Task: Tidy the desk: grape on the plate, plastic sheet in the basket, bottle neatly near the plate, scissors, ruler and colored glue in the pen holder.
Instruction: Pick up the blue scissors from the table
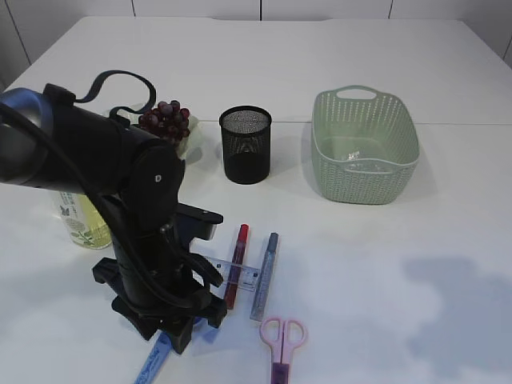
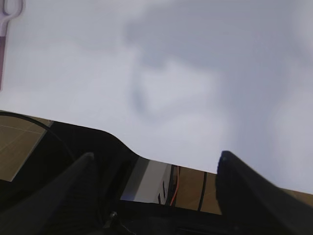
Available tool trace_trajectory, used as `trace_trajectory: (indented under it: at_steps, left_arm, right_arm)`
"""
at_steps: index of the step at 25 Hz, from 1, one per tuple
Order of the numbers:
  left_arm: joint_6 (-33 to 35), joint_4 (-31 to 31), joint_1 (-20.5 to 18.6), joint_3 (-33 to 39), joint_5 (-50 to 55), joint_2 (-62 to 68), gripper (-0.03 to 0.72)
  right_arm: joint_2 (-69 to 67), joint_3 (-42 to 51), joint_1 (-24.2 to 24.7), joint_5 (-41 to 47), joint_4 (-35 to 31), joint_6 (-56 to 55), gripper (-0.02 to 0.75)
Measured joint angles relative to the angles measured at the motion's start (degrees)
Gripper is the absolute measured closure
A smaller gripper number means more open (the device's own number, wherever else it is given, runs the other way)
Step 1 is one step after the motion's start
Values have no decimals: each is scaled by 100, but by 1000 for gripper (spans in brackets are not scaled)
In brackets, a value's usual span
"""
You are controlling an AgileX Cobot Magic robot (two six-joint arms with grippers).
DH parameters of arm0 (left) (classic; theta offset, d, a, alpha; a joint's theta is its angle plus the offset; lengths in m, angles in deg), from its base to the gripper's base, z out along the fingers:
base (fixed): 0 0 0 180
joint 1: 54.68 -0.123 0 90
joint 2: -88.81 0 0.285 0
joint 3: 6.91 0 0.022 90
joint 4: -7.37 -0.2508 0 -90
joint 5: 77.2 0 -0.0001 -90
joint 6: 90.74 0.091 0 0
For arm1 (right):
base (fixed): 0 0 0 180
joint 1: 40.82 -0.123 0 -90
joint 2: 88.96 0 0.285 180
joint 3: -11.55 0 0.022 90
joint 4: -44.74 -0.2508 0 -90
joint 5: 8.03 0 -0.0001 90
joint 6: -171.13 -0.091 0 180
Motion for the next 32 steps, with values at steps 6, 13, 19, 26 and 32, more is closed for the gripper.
trace_trajectory:
  at_steps: [6,13,19,26,32]
  left_arm:
    - [-9,-71,0,0,0,59,357]
    - [-9,-88,0,0,-57,147,357]
    - [-9,-97,0,-25,-68,267,357]
    - [-13,-114,0,-23,-202,267,428]
    - [-13,-114,0,-36,-311,281,475]
  right_arm:
    - [0,0,0,0,0,0,155]
    - [0,0,0,0,0,13,155]
    - [0,0,0,0,0,13,155]
    - [0,0,0,0,0,30,155]
    - [0,0,0,0,0,73,155]
